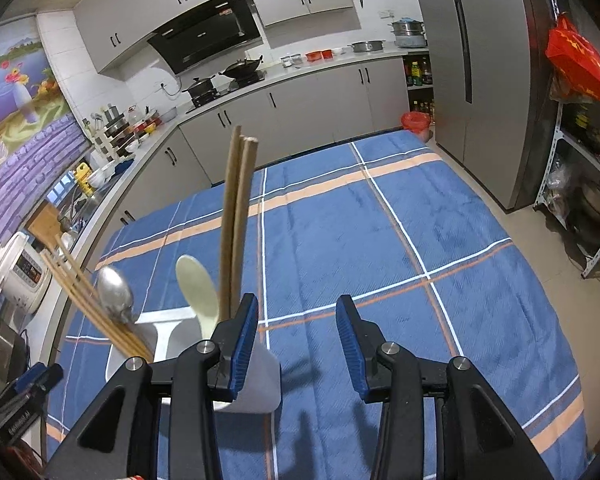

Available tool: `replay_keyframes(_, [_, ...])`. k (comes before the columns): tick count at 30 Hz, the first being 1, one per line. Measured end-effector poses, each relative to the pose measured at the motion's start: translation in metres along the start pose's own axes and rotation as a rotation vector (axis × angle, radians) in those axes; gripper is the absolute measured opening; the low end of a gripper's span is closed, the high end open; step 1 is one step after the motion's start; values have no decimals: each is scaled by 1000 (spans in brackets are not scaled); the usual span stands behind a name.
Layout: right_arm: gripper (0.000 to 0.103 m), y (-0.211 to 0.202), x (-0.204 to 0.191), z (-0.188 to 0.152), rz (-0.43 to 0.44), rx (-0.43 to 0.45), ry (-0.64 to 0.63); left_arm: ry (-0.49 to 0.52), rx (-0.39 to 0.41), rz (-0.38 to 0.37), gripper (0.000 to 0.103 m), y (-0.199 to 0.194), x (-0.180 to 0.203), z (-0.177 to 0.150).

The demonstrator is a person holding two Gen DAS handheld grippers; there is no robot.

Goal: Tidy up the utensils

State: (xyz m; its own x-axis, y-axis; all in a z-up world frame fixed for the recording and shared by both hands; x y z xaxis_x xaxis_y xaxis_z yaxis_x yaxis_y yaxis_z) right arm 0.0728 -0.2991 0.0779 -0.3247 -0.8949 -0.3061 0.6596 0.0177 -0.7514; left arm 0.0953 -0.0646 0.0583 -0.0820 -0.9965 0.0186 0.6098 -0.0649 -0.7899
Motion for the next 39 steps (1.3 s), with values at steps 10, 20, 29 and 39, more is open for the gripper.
replay_keyframes(10, [44,20,21,26,34,-3,132,-244,9,-94,55,34,-48,61])
replay_keyframes(20, [44,28,-24,39,208,-26,108,-208,-63,-294,56,67,25,78])
replay_keyframes(29, [44,19,-46,29,308,-28,77,-83,-40,-391,56,54,75,77])
replay_keyframes(39, [52,5,-42,19,317,-10,36,-141,43,-497,65,31,51,74])
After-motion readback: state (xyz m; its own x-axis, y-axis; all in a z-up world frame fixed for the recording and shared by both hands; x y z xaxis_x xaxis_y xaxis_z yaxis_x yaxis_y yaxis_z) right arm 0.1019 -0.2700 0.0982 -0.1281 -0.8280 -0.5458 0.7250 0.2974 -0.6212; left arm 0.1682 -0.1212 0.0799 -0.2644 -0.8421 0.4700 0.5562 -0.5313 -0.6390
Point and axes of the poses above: each gripper's, at about its wrist camera, not at the fingertips, and y roughly the way its jaws point, x to its right, z to its top, the point moved 10 cm from there along y, roughly the way its jaws point, and after that the axes turned 4 degrees about -x, right-handed, at the moved point
